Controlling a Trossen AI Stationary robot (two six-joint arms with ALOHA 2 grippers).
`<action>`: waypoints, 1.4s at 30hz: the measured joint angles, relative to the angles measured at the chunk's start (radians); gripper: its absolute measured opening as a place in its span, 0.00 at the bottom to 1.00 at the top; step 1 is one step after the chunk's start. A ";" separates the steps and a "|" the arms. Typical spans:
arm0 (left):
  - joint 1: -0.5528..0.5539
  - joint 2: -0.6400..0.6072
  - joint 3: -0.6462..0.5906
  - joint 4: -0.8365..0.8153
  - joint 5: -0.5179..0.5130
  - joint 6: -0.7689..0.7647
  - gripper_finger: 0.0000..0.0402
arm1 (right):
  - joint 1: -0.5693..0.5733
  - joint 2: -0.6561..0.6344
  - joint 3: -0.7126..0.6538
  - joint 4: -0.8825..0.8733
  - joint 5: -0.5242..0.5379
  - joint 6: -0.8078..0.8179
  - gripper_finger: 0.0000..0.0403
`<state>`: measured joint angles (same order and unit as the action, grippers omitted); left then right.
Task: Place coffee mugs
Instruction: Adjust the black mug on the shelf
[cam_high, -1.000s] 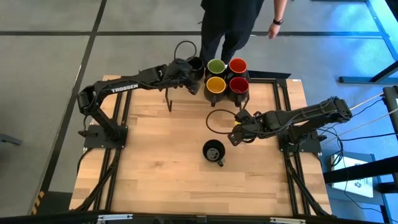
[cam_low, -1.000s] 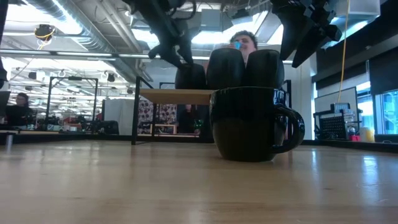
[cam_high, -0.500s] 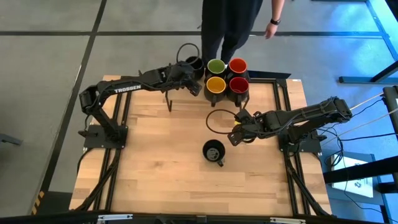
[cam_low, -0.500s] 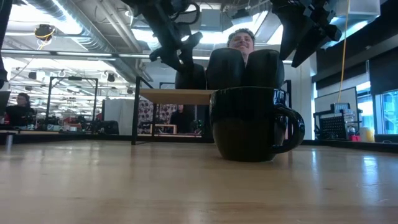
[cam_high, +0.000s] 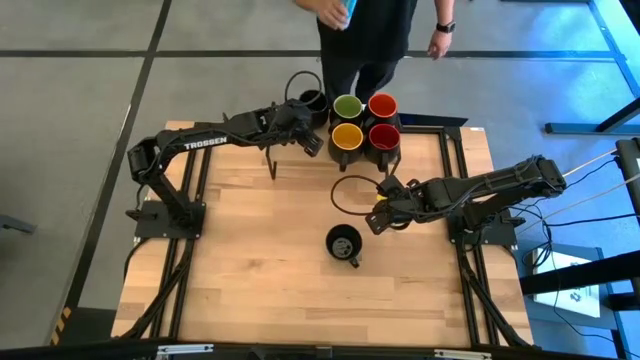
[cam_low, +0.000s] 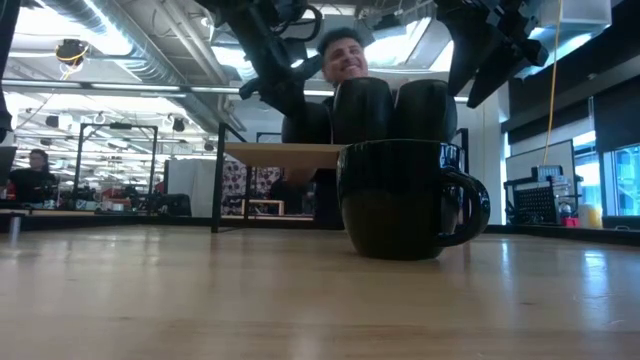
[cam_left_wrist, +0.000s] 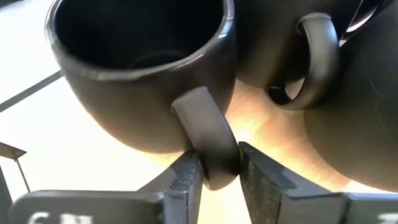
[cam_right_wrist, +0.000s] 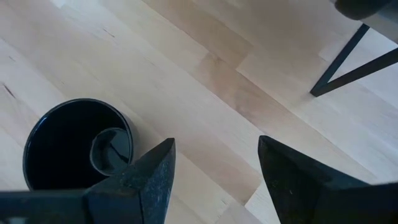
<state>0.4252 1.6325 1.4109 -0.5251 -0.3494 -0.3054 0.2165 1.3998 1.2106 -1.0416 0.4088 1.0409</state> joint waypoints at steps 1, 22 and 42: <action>0.000 0.000 0.000 0.000 0.001 0.000 0.21 | 0.000 0.000 0.000 0.002 0.000 0.000 0.54; 0.037 -0.088 -0.002 -0.001 0.160 0.017 0.16 | 0.000 0.000 0.000 0.007 0.000 0.000 0.54; 0.053 -0.092 -0.001 -0.023 0.282 0.051 0.10 | 0.000 0.000 0.000 0.008 0.002 0.000 0.54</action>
<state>0.4784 1.5410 1.4097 -0.5481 -0.0670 -0.2544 0.2165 1.3998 1.2106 -1.0332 0.4110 1.0409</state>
